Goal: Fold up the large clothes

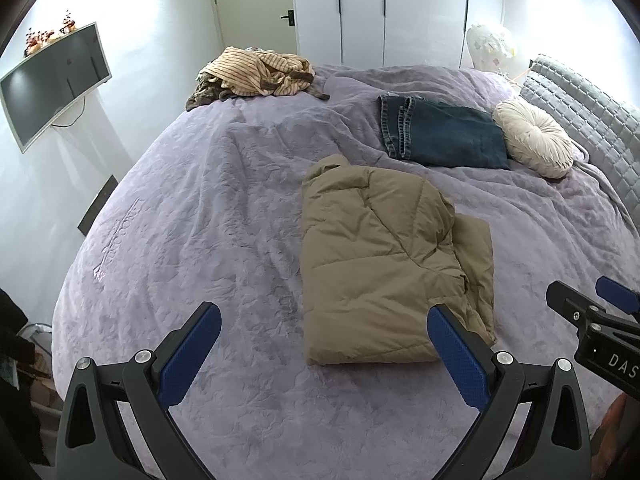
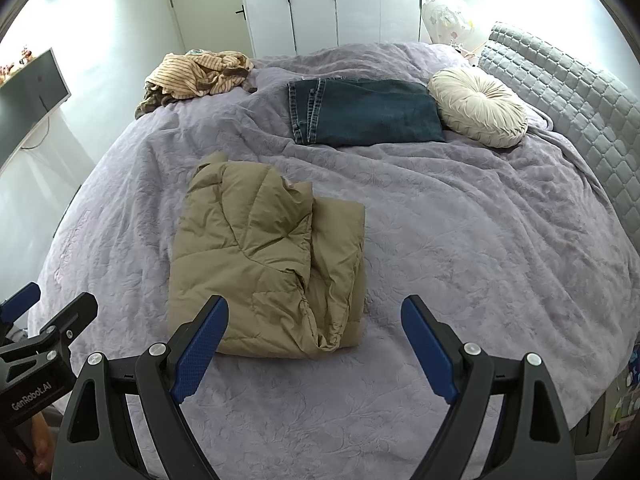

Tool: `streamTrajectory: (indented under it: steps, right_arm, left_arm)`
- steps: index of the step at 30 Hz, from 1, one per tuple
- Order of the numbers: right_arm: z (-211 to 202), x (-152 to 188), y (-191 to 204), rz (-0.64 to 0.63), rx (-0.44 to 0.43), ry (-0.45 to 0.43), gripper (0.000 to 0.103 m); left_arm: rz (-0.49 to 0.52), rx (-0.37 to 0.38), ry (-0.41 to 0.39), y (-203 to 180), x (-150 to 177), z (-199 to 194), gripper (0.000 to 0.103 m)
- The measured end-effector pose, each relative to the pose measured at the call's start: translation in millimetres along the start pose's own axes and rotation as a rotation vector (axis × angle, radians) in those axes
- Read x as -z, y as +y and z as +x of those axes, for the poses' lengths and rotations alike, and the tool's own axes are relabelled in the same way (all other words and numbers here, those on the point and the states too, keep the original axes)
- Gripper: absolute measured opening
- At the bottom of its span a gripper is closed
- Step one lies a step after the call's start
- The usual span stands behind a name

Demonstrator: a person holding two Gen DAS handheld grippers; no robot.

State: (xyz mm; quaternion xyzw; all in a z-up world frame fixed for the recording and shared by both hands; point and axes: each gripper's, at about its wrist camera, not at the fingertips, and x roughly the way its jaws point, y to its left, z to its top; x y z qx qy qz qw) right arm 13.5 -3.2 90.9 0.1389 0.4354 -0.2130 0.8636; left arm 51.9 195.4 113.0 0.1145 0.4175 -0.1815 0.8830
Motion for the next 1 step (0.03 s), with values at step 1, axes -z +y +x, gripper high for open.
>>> streamTrajectory:
  steps: [1]
  right_arm:
    - [1.4,-0.2,-1.4,0.0,-0.002,0.001,0.09]
  left_arm:
    - [0.0,0.001,0.0,-0.8,0.6,-0.2,0.103]
